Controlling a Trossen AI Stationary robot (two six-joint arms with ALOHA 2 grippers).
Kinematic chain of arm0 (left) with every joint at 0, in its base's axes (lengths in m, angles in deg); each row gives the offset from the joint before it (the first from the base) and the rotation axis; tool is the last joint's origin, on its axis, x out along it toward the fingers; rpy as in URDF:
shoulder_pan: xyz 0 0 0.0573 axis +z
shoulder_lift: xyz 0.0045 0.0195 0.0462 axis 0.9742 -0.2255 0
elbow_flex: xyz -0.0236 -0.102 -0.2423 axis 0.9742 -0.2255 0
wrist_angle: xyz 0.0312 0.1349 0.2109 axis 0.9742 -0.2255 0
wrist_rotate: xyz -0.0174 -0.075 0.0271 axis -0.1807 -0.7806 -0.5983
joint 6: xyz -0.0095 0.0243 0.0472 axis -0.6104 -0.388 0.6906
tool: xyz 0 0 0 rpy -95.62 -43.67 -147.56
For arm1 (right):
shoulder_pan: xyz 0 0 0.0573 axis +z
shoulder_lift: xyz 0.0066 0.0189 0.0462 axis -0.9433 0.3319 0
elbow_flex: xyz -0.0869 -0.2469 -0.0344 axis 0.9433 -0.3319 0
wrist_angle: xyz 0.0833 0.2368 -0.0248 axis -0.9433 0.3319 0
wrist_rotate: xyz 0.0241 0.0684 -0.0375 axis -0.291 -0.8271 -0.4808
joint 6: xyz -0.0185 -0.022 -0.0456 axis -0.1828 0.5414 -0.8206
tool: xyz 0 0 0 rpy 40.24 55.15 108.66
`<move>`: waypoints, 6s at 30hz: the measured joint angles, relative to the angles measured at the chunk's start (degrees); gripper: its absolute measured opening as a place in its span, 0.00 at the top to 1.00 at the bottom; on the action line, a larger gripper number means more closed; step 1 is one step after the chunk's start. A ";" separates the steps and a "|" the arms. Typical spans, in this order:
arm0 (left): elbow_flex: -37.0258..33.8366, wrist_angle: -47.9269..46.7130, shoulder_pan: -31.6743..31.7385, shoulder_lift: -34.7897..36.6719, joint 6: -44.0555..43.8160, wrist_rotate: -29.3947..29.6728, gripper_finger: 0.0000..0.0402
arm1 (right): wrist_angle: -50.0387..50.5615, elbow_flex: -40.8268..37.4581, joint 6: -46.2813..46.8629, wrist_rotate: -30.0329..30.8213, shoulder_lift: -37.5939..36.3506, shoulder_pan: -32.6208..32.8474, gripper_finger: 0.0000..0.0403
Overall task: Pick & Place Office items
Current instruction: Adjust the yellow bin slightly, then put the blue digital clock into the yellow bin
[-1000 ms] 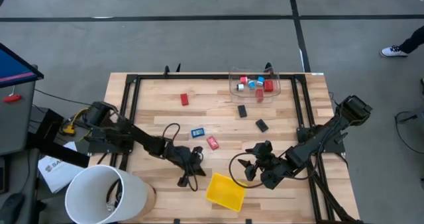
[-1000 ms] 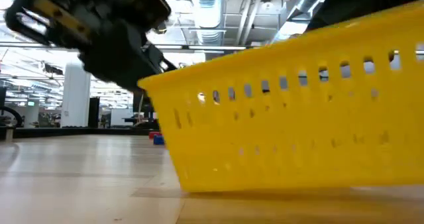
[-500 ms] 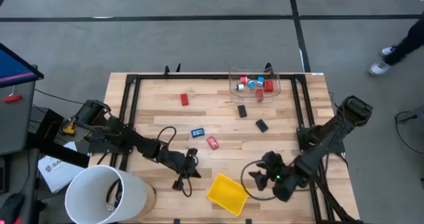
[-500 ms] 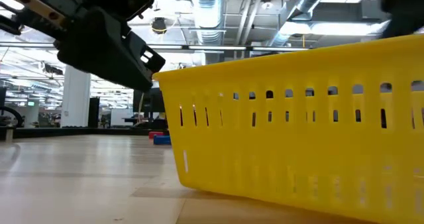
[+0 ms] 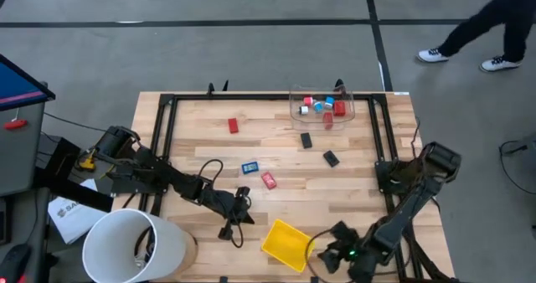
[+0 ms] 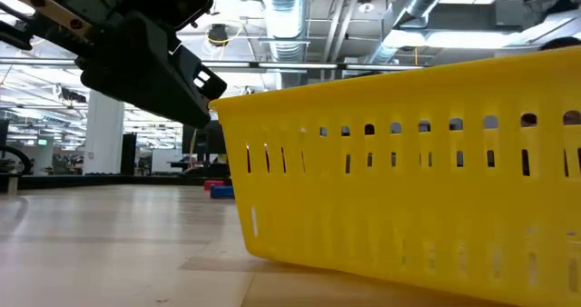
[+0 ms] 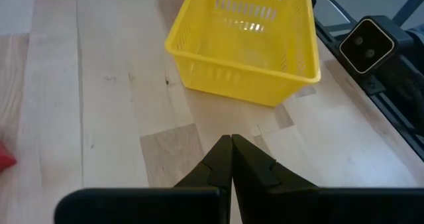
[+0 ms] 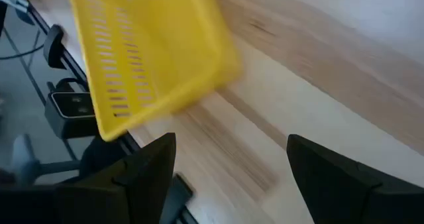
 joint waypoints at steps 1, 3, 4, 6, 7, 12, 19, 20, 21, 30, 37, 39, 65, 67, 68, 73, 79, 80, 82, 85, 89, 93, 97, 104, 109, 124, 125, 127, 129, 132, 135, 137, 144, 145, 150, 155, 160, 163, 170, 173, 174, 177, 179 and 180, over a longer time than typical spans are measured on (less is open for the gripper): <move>0.00 0.12 0.00 -0.02 0.00 0.00 1.00 | -0.40 1.21 -1.73 -0.22 1.29 -0.72 0.30; 0.00 0.19 0.00 -0.02 -0.02 -0.02 1.00 | -1.39 3.57 -4.56 -1.68 3.39 -2.10 0.30; 0.00 0.17 0.00 -0.02 -0.02 -0.02 1.00 | -1.80 4.55 -5.72 -2.50 4.24 -2.69 0.30; 0.00 0.19 -0.10 -0.02 -0.02 -0.04 1.00 | -1.81 6.59 -7.19 -3.36 5.78 -3.50 0.30; 0.00 0.17 -0.17 -0.02 0.01 -0.02 1.00 | -1.72 7.27 -7.66 -4.02 6.20 -3.82 0.30; 0.00 0.15 -0.29 -0.02 0.11 -0.22 1.00 | -1.77 8.05 -10.46 -4.92 7.44 -5.24 0.30; 0.00 0.08 -0.31 -0.02 0.13 -0.17 1.00 | -2.43 8.01 -17.88 -3.88 7.71 -9.25 0.30; 0.00 0.06 -0.31 -0.02 0.08 -0.17 1.00 | -2.39 7.98 -18.58 -3.91 7.71 -9.73 0.30; 0.00 0.06 -0.31 -0.02 0.09 -0.17 1.00 | -2.40 7.98 -19.18 -3.92 7.71 -10.11 0.30; 0.00 0.02 -0.42 -0.02 0.05 -0.01 1.00 | -2.04 7.96 -19.88 -3.66 7.37 -8.85 0.30; 0.00 1.46 -0.31 -0.02 0.35 0.85 1.00 | 0.66 7.96 -13.90 4.22 4.31 -4.41 0.30; 0.00 1.85 -0.24 -0.02 0.33 0.87 1.00 | 2.84 7.96 -12.17 5.65 3.82 -4.43 0.30; 0.02 -2.66 -1.54 -0.11 -3.91 9.73 1.00 | -2.47 7.96 -20.56 2.88 4.04 -8.50 0.30; 0.02 -2.26 -1.80 -0.11 -3.91 9.73 1.00 | -2.57 7.96 -21.59 2.88 4.04 -9.08 0.30; 0.02 -2.08 -1.92 -0.11 -3.91 9.73 1.00 | -2.57 7.96 -22.18 2.70 4.04 -9.36 0.30; 0.02 -1.80 -2.25 -0.11 -3.91 9.75 1.00 | -2.78 7.96 -23.62 1.60 4.04 -10.58 0.30; 0.02 -0.27 -2.72 -0.17 -3.91 8.89 1.00 | -2.85 7.96 -23.51 1.68 4.04 -10.12 0.30; 0.04 0.86 -2.83 -0.47 -3.97 8.26 1.00 | -2.81 7.96 -23.53 1.68 4.04 -10.10 0.30; 0.09 1.95 -3.20 -1.25 -4.13 7.67 1.00 | -2.64 7.96 -23.79 1.73 4.04 -10.16 0.30; 0.13 3.88 -3.66 -3.31 -4.45 7.58 1.00 | -1.92 7.96 -23.85 1.89 4.04 -10.34 0.30; 0.91 3.38 -3.67 -6.86 -5.70 7.08 1.00 | -1.05 7.96 -23.97 2.03 4.04 -10.67 0.30; 3.41 3.82 -3.69 -9.97 -5.81 4.61 1.00 | -0.47 7.96 -25.14 2.12 4.04 -11.20 0.30; 5.12 3.36 -4.44 -11.06 -4.68 4.00 1.00 | -0.06 7.96 -26.85 2.27 4.04 -12.14 0.30; 6.81 3.55 -5.19 -11.01 -3.73 3.20 1.00 | 0.34 7.94 -30.34 2.27 4.04 -13.91 0.30; 6.82 3.02 -5.14 -11.01 -3.63 3.70 1.00 | 0.05 7.94 -32.52 2.30 4.04 -14.96 0.30; 6.82 -1.02 -5.11 -10.95 -3.63 3.83 1.00 | -1.97 7.94 -33.95 5.14 4.01 -14.31 0.30; 6.82 -1.63 -5.11 -10.73 -3.63 4.17 1.00 | -1.97 7.94 -33.98 5.66 3.92 -14.18 0.30; 6.82 -3.40 -5.14 -9.92 -3.64 5.20 1.00 | -2.08 7.94 -34.11 6.71 3.86 -13.87 0.30; 6.81 -5.99 -5.14 -8.61 -3.63 6.92 1.00 | -2.00 7.90 -34.36 8.06 3.62 -13.47 0.30; 6.80 -10.40 -5.14 -5.37 -3.61 10.40 1.00 | -1.58 7.94 -34.57 10.51 3.00 -12.93 0.30; 6.80 -17.22 -5.12 -1.37 -3.61 17.30 1.00 | -0.38 7.92 -35.64 12.70 1.24 -12.41 0.30; 6.80 -21.91 -4.77 1.29 -3.61 22.44 1.00 | 2.14 7.92 -35.87 14.22 -0.84 -12.38 0.30; 6.79 -31.26 1.73 9.01 -1.89 27.33 0.88 | 13.42 7.94 -35.19 18.17 -8.80 -11.38 0.30; 6.49 -31.54 3.08 9.67 -0.50 26.03 0.84 | 14.69 7.94 -35.08 18.61 -9.72 -11.05 0.30; 2.31 -27.93 12.43 10.74 6.05 17.01 0.58 | 18.71 7.94 -34.02 20.01 -12.76 -9.72 0.30; -1.64 -24.85 20.58 10.73 12.16 12.82 0.34 | 21.91 7.94 -30.94 20.51 -13.28 -7.89 0.30; -2.71 -19.76 25.48 10.29 14.90 5.31 0.27 | 24.08 7.94 -27.48 21.55 -13.01 -6.64 0.30; -2.84 -19.02 28.27 9.10 14.19 2.91 0.27 | 25.00 7.94 -26.13 22.06 -13.01 -5.99 0.30; -2.80 -15.23 30.25 2.93 11.14 0.33 0.30 | 25.27 7.94 -25.25 23.37 -12.99 -4.09 0.30; -2.75 -12.32 30.03 0.30 9.58 0.43 0.32 | 25.31 7.94 -24.92 24.20 -12.99 -3.42 0.30; -2.80 -12.02 30.03 -0.41 9.00 0.78 0.32 | 25.31 7.94 -24.83 24.54 -12.99 -3.20 0.30; -2.67 -11.56 30.03 -1.89 7.02 2.03 0.36 | 25.24 7.93 -24.53 24.62 -12.99 -2.52 0.30; -2.65 -11.37 29.99 -2.23 5.49 2.32 0.40 | 25.28 7.92 -24.35 25.03 -12.99 -2.15 0.30; -2.62 -11.19 29.78 -2.49 4.70 2.64 0.43 | 25.25 7.92 -24.24 25.36 -12.99 -2.04 0.30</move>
